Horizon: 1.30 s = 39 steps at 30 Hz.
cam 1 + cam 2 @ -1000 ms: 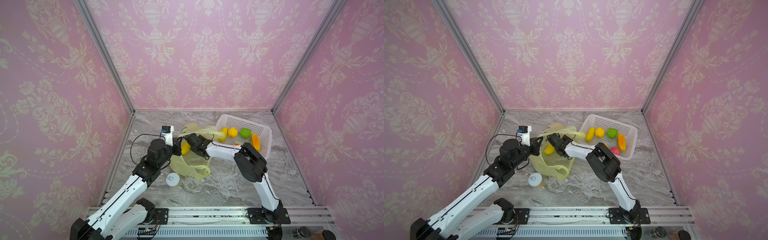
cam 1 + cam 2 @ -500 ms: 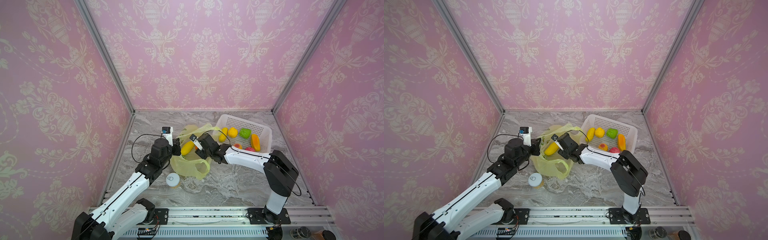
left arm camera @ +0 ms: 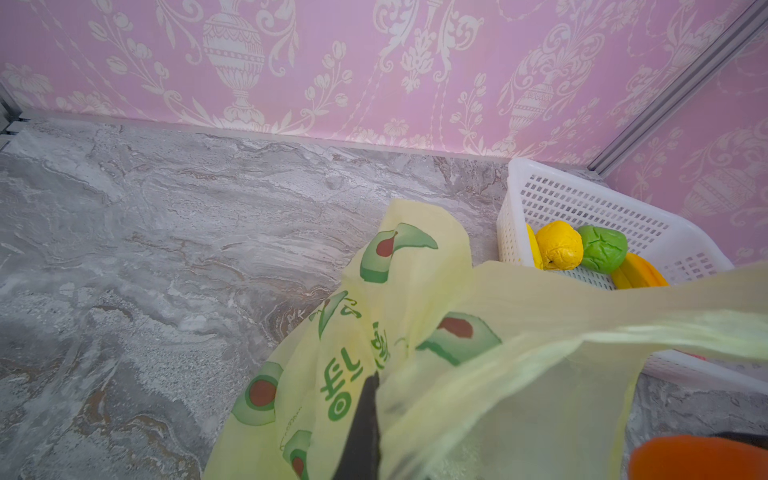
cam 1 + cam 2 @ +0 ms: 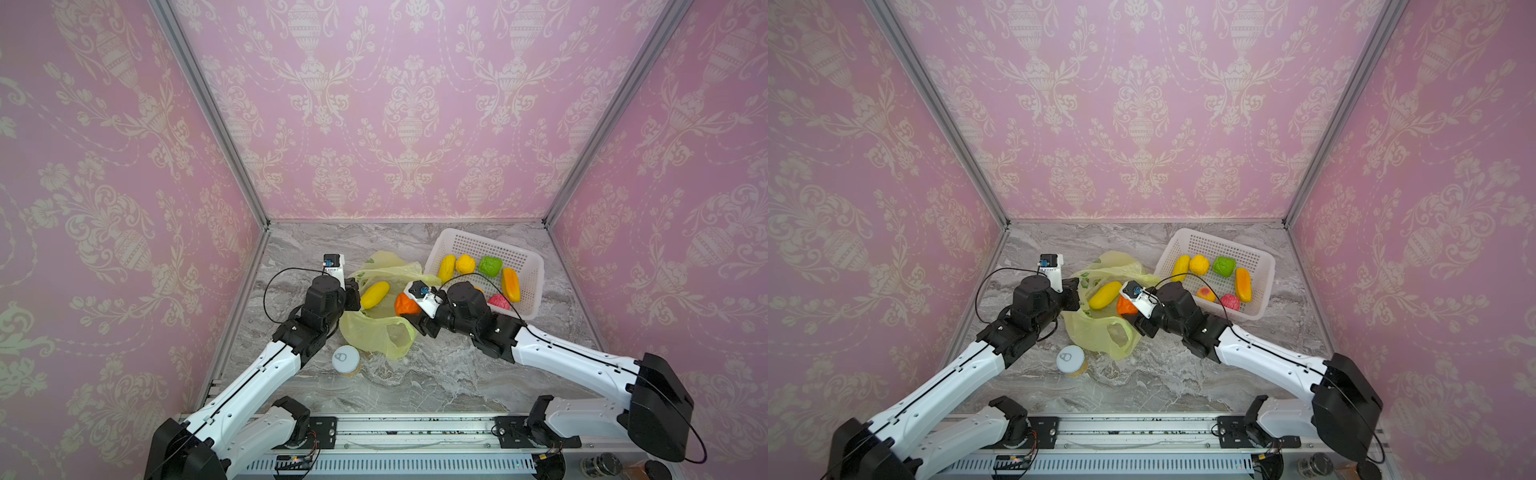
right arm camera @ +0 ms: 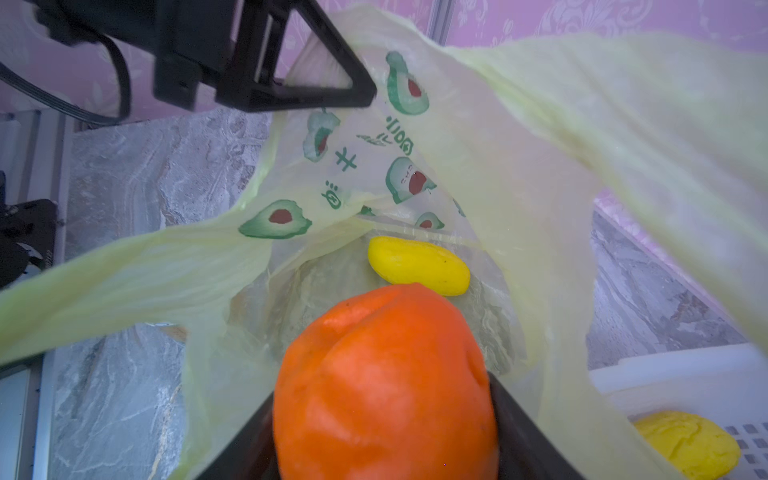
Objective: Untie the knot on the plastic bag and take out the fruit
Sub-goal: 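Lift the orange fruit out and carry it over the basket, then lower the orange fruit into the basket and open the right gripper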
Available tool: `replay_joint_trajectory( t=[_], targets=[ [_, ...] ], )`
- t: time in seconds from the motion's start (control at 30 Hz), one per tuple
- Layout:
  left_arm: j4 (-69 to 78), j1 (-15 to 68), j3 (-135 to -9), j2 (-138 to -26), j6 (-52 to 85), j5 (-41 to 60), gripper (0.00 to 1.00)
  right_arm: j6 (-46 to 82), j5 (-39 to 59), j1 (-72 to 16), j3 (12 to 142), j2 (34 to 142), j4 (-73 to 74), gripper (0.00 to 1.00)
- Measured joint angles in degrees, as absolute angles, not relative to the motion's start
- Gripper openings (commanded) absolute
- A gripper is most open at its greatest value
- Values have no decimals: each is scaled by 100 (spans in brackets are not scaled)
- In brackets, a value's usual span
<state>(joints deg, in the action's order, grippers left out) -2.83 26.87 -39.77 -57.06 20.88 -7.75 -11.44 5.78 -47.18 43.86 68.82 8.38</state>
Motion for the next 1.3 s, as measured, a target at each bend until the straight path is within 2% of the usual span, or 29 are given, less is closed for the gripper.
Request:
replay_joint_trajectory(
  t=[0.3,0.43,0.6,0.8,1.07,1.2,1.3],
  targets=[
    [-294,2687,-3981,-5712,2088,-829,0,-458,336,-3983,3457,5478,1649,9],
    [-294,2687,-3981,-5723,2088,-832,0,115,-193,-3210,3177,5137,1933,9],
    [-305,2687,-3981,-5776,2088,-832,0,921,-460,-2025,3089,5273,2027,9],
    [-309,2687,-3981,-5787,2088,-832,0,1588,-473,-1223,3675,6639,1529,8],
    [-309,2687,-3981,-5787,2088,-834,0,1979,-183,-972,5105,8753,692,8],
    [-309,2687,-3981,-5800,2088,-834,0,2056,-84,-972,5365,9321,489,13],
    [-311,2687,-3981,-5843,2088,-834,0,2110,-25,-972,5535,9620,342,22]
  ],
)
